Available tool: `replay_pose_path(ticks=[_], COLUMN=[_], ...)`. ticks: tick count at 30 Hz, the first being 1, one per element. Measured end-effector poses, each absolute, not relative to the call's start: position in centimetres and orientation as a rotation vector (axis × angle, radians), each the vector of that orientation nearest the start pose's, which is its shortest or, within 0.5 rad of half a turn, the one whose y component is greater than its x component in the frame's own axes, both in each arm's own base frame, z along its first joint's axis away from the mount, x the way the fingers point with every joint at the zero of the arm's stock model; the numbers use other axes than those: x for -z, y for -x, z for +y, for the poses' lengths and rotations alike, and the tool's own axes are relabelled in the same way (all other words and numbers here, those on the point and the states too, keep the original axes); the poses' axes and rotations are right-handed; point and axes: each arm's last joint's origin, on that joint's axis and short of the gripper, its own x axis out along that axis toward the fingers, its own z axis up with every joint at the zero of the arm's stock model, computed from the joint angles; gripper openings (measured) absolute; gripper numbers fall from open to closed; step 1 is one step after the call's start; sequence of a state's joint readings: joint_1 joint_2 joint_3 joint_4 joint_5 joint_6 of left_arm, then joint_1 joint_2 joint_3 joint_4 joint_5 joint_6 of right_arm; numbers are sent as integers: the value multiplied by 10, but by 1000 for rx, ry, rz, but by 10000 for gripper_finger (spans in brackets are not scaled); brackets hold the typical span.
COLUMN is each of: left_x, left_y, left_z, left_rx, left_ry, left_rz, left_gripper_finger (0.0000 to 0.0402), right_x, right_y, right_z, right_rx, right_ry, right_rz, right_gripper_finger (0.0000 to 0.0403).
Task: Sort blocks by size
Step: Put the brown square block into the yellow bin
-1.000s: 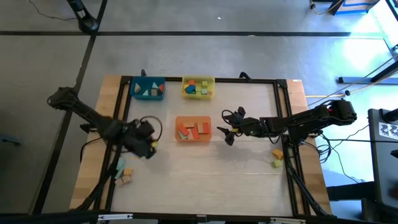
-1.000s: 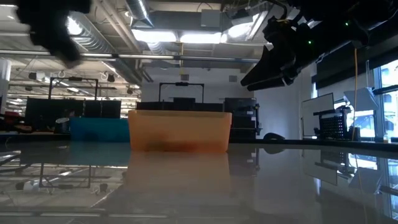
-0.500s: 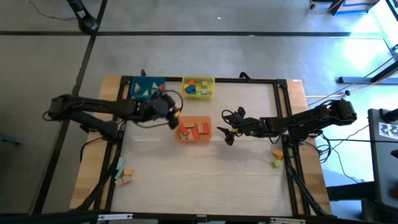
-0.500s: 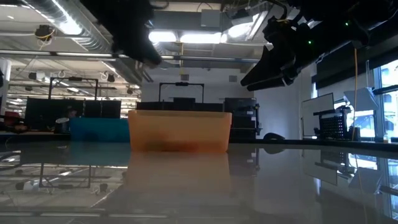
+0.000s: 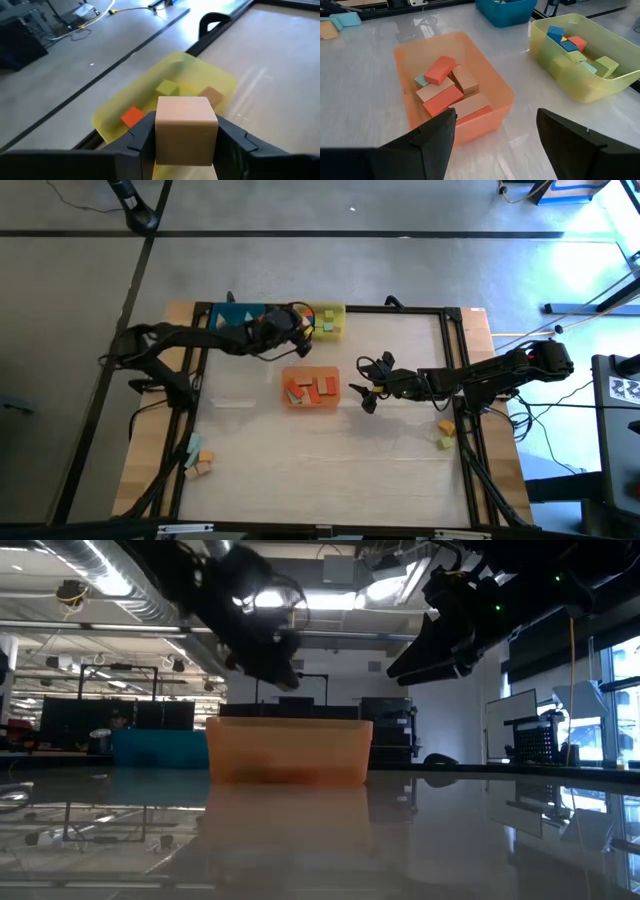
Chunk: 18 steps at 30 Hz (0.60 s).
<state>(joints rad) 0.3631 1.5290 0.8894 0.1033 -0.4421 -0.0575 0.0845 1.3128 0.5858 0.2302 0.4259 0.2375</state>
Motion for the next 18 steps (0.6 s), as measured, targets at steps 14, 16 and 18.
replay_pose_path(ticks=[14,16,18], left_x=[-178,-177,-178], left_y=[-297,-295,-294], left_z=[189,193,194], left_rx=[-890,-883,-858], left_ry=[129,156,179], left_rz=[483,475,467], left_gripper_finger=[166,186,206], right_x=[-196,-196,-196], right_y=[-258,-258,-258], right_z=[10,10,10], right_rx=[389,391,397], right_ry=[-105,-104,-102], right_rz=[440,439,439], right_gripper_finger=[276,276,276])
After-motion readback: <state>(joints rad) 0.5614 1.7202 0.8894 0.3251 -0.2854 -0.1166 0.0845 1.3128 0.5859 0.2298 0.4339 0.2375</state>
